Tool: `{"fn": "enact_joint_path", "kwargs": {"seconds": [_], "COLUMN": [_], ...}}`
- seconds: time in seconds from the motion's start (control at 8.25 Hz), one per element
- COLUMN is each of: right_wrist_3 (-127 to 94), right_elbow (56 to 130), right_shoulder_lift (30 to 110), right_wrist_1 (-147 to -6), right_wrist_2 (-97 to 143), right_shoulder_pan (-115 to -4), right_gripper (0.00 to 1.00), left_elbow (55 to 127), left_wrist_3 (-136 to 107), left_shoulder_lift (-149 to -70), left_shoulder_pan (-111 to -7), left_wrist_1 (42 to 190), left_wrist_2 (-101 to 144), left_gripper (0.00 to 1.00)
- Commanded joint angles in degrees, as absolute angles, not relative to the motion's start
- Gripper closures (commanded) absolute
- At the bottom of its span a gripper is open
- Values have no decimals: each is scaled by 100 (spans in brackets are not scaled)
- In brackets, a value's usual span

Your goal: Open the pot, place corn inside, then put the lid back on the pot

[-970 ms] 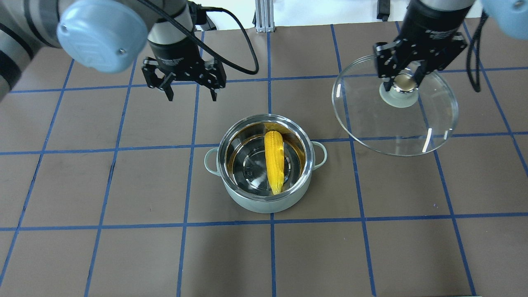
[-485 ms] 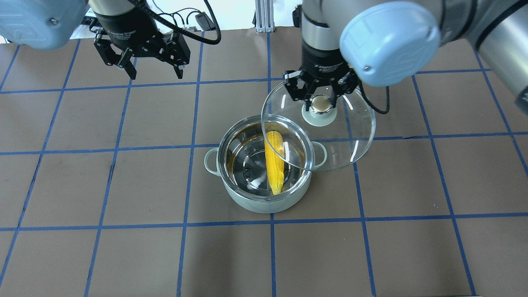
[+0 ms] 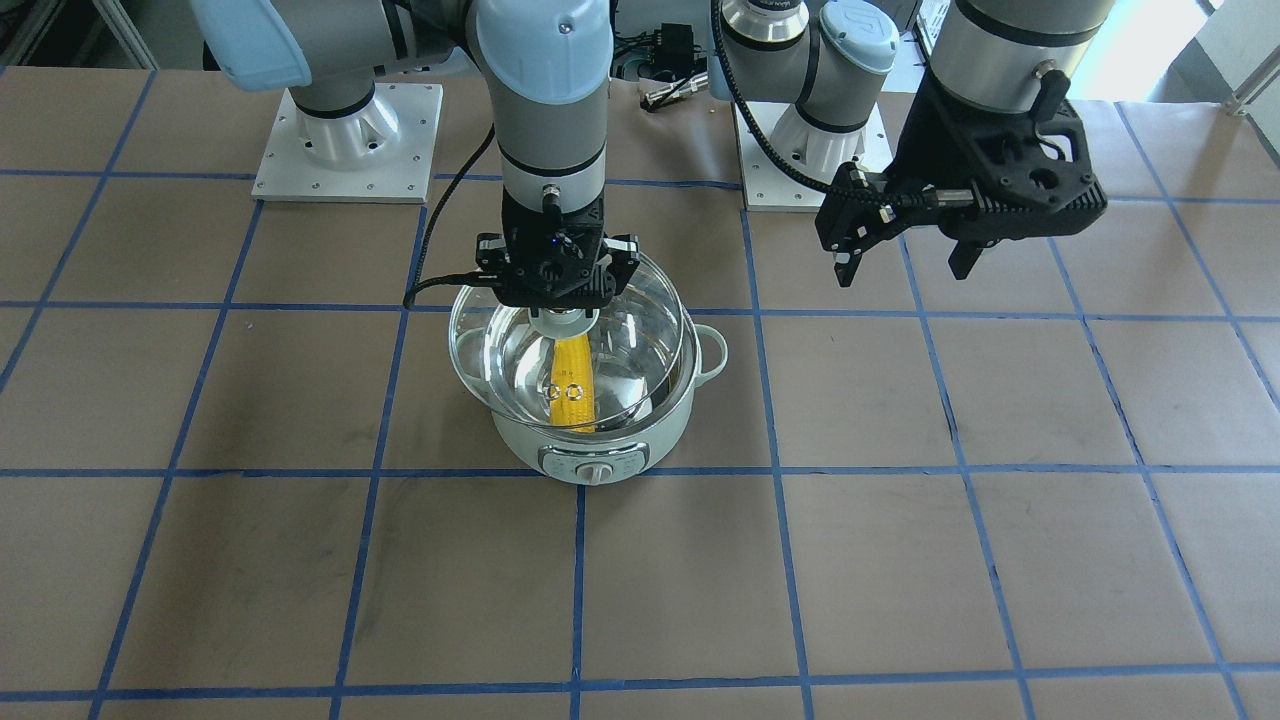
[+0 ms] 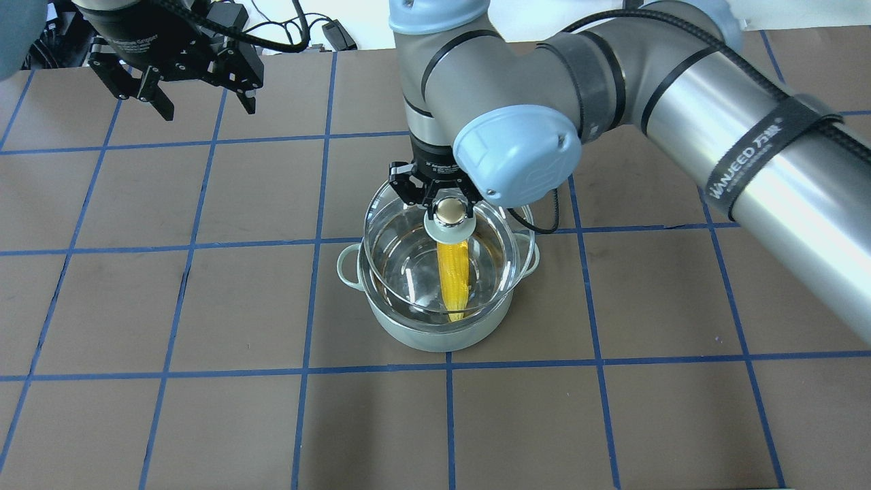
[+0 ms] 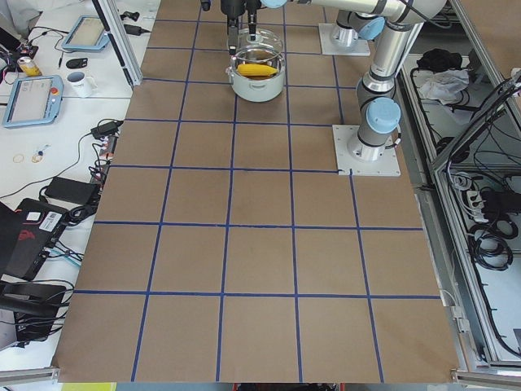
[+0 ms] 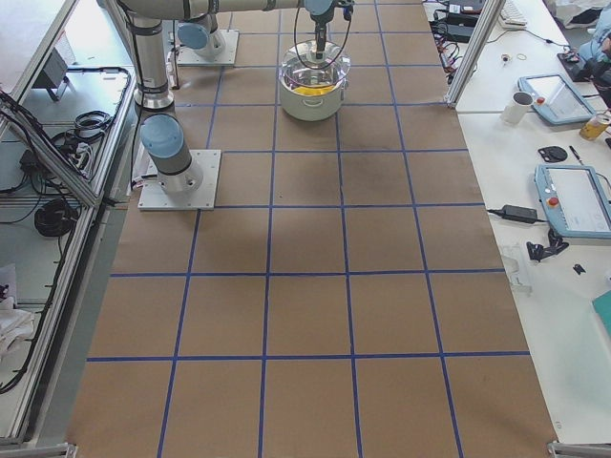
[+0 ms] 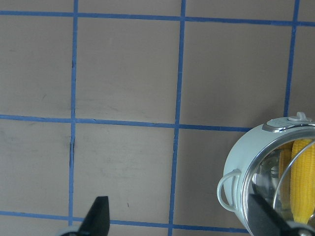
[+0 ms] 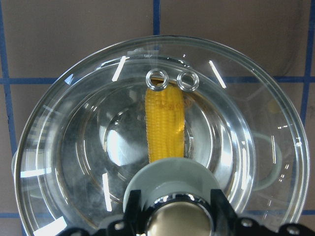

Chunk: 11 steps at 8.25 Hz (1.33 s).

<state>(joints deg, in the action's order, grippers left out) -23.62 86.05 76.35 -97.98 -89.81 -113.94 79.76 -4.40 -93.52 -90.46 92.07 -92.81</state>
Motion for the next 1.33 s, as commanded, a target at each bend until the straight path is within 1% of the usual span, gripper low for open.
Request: {"fn": "enact_joint_path", "kwargs": {"seconds": [0.0, 0.12, 0.36, 1.21], "right_wrist_3": [-2733, -2733, -2628, -2303], "right_elbow": [8657, 8692, 8754, 8824], "right_shoulder_lift": [7383, 7383, 7383, 7365], "right_wrist_1": [-10037, -10028, -10063, -10230], "right_wrist_2": [-8921, -8912, -8711, -8754], "right_shoulder_pan": [-11619, -11619, -11610, -11602], "right_gripper": [100, 100, 100, 100], "left_elbow": [8549, 8882, 9219, 9229], "left_wrist_3": [-448, -535, -440, -536], "left_shoulder_lift": [-8914, -8747, -8649, -8684], "left_shoulder_pan": [-8895, -8921, -8921, -8921], "left_wrist_1": [9150, 8906, 8535, 8534], "left_wrist_2": [-9264, -9255, -9272, -9281], "left_gripper": [0, 0, 0, 0]}}
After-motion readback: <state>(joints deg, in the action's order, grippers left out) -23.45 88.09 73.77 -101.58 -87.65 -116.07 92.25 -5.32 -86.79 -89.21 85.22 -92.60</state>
